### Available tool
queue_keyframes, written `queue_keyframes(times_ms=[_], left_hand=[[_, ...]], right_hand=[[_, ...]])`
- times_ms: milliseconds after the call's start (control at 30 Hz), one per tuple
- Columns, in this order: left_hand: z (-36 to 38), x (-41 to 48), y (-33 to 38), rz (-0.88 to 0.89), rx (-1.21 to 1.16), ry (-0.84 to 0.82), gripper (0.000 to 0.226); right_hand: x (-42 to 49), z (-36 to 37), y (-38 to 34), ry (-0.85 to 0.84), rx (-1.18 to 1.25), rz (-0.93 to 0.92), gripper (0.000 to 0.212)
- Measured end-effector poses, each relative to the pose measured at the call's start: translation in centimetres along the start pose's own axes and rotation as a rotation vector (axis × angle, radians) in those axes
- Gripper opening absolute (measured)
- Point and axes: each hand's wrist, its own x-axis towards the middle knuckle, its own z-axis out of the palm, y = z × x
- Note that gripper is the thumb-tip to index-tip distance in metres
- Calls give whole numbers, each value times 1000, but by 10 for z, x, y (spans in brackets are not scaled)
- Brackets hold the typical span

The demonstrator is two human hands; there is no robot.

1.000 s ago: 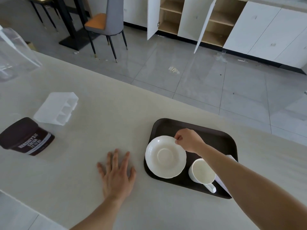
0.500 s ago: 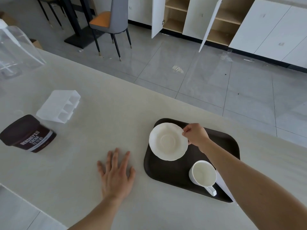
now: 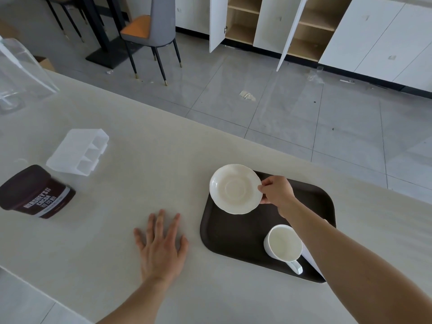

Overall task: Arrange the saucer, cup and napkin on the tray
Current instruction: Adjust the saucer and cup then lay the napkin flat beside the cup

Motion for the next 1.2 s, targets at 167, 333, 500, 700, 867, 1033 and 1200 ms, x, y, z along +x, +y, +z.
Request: queue_keyframes(times_ms=[167, 333, 500, 700, 867, 1033, 1200], left_hand=[[-1, 0, 1, 3, -6, -3, 60], [-3, 0, 1, -9, -9, -11, 61], [-3, 0, 2, -8, -16, -11, 61], [-1, 0, 1, -1, -4, -6, 61], [2, 1, -1, 0, 12, -1, 62], [3, 0, -2, 3, 11, 6, 61], [-1, -1, 0, -3, -23, 12, 62]], right_hand=[[-3, -5, 2, -54, 100, 46, 3], [-6, -9, 2, -96, 49, -3, 16], [-27, -42, 10, 13, -86, -180, 15], [-91, -94, 43, 144, -46, -221, 16], [-149, -103, 77, 181, -150, -195, 25], [-173, -88, 105, 81, -113, -166, 15], [-173, -74, 113, 85, -213, -228, 22]])
